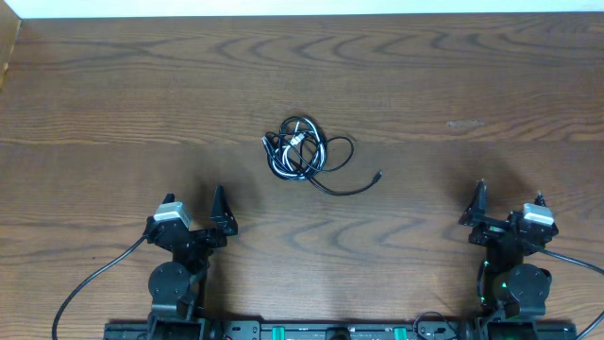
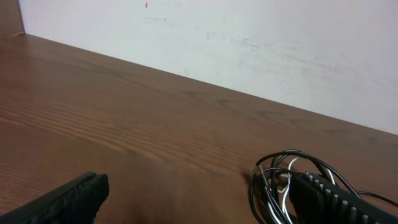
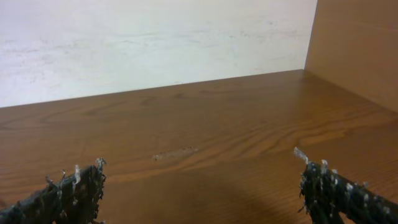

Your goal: Untangle cables

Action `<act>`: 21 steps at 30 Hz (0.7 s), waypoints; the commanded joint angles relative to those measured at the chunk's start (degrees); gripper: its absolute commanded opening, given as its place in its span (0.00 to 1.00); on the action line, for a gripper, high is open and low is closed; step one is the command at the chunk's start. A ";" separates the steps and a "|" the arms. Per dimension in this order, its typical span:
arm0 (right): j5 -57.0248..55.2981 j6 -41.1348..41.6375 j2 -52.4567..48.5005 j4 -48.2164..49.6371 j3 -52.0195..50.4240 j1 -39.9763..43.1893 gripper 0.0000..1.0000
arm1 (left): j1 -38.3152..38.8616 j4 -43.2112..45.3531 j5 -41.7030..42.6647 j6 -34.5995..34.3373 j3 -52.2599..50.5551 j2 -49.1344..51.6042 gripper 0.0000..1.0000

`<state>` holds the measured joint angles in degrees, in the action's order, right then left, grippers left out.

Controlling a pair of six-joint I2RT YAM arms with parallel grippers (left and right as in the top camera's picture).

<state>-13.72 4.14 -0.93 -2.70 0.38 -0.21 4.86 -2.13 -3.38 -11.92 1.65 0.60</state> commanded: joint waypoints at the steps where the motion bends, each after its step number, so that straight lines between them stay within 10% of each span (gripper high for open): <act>1: -0.09 0.74 0.59 -0.17 -0.09 0.50 0.99 | -0.35 -1.53 -2.14 0.72 -1.42 -0.22 0.98; 21: -0.09 0.74 0.59 -0.17 -0.09 0.50 0.99 | -0.35 -1.75 1.42 0.81 0.50 1.03 0.98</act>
<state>-13.72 4.14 -0.93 -2.68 0.38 -0.21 4.86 -2.20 -2.87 -11.90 1.69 1.30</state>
